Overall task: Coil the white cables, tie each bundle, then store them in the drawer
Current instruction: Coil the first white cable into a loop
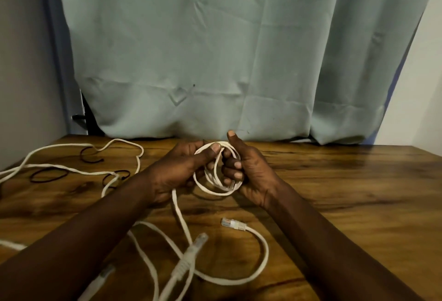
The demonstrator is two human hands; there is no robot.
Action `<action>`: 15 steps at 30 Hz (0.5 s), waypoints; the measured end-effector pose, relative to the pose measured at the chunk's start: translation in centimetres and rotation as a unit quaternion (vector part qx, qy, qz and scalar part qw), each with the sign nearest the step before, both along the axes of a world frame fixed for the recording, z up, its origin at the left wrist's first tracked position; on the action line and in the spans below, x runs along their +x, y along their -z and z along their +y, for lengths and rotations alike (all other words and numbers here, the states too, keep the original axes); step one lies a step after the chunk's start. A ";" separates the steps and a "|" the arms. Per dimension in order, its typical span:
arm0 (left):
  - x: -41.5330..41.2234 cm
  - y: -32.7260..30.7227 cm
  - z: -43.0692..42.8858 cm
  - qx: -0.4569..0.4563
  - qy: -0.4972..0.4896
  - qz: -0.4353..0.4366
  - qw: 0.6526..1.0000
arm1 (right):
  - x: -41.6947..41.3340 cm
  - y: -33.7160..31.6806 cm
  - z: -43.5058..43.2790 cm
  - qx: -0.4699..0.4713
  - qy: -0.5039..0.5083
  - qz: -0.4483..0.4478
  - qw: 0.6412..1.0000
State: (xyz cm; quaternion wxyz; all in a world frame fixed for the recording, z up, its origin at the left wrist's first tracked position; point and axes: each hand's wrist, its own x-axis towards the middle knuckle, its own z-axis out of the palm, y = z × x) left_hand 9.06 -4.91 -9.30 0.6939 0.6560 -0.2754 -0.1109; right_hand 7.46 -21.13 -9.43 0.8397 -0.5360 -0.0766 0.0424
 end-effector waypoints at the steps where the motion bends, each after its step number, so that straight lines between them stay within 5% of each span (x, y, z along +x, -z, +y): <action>1: 0.0 0.1 0.1 0.012 0.004 0.005 1.000 | 0.0 0.0 -0.2 -0.006 -0.003 0.004 1.000; 11: 0.0 -0.1 -0.1 0.035 0.050 0.079 0.995 | 0.1 0.7 -0.2 -0.052 0.057 -0.025 0.997; 15: 0.5 0.3 -0.2 0.067 0.036 0.104 0.992 | -0.3 0.4 -0.4 -0.060 0.008 0.025 0.998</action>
